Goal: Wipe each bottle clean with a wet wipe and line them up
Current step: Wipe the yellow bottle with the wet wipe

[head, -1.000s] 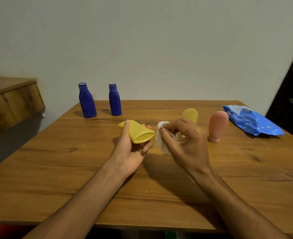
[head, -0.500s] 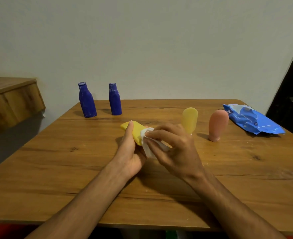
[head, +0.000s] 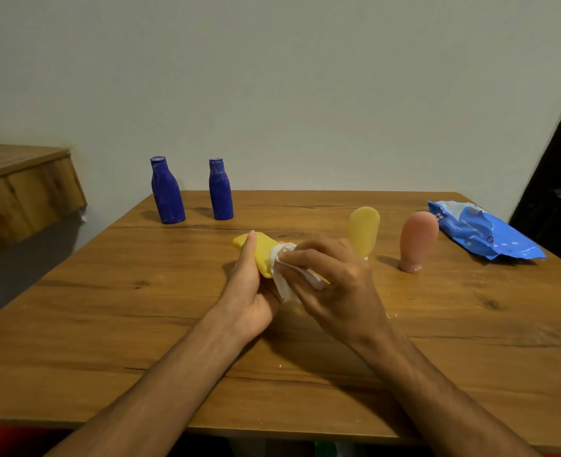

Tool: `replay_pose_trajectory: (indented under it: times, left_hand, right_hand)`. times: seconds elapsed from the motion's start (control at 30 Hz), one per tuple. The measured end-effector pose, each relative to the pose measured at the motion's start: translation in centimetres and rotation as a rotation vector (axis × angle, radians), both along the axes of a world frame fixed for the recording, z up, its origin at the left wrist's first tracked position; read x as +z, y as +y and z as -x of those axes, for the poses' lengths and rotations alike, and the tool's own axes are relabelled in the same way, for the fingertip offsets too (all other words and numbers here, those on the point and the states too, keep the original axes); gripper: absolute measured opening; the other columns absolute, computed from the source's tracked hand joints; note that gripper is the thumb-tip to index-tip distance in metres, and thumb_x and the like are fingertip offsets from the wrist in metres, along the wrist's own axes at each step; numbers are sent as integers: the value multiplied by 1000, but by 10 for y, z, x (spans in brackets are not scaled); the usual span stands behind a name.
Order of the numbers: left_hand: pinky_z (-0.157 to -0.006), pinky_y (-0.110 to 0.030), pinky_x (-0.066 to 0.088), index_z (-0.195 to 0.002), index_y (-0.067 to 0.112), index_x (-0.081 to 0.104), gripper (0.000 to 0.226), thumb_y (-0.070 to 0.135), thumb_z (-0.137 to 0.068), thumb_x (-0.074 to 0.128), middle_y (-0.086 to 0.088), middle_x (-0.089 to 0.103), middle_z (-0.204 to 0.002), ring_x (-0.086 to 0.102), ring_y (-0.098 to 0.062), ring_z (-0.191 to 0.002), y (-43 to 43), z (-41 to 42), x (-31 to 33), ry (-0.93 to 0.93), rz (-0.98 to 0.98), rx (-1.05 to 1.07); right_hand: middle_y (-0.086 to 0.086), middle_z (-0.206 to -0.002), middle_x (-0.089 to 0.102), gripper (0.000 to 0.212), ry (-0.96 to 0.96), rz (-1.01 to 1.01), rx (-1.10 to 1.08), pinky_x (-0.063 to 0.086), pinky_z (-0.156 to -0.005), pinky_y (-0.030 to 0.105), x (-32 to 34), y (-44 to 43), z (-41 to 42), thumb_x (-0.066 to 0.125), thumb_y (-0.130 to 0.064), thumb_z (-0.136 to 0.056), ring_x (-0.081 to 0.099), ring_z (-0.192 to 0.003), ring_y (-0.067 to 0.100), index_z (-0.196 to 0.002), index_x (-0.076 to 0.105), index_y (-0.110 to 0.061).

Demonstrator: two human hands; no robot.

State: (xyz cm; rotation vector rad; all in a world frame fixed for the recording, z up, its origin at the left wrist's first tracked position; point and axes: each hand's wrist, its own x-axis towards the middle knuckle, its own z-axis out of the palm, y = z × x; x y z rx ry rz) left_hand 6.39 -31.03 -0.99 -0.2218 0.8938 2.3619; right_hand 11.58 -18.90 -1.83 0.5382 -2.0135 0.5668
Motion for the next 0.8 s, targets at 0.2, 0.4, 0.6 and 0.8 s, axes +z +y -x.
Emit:
replay_pose_trajectory:
  times: [0.2,0.4,0.6,0.8]
  left_hand:
    - [-59,-38,60,-127,9,60,59,54,-89,59,-19,67,-112,68,-28,-91,-2,6,-4,-6,-28,0]
    - [-57,-26,55,-128,7,57,58,53,-94,52,-15,67,-99,65,-20,-72,1,10,-4,46,24,66]
    - [-59,-41,58,-129,8,57,61,52,-87,64,-15,70,-92,72,-27,-76,-1,10,-5,7,-98,8]
    - [-66,-43,60,-128,7,56,58,50,-89,62,-15,69,-95,70,-26,-83,0,9,-4,4,-84,44]
  right_hand:
    - [4,-92,68,21,-85,-60,37,51,-71,29,1,5,-2,62,-29,-86,56,-89,11,-94,72,-12]
    - [2,-80,65,6,-74,92,-110,51,-59,40,1,8,0,69,-12,-79,57,-72,13,-80,72,-7]
    - [1,-90,67,20,-147,-52,4,50,-72,32,-2,1,-3,59,-29,-85,58,-85,12,-91,71,-14]
    - [-1,-85,65,17,-126,15,-52,49,-67,32,-2,3,-1,60,-27,-84,55,-80,9,-86,70,-14]
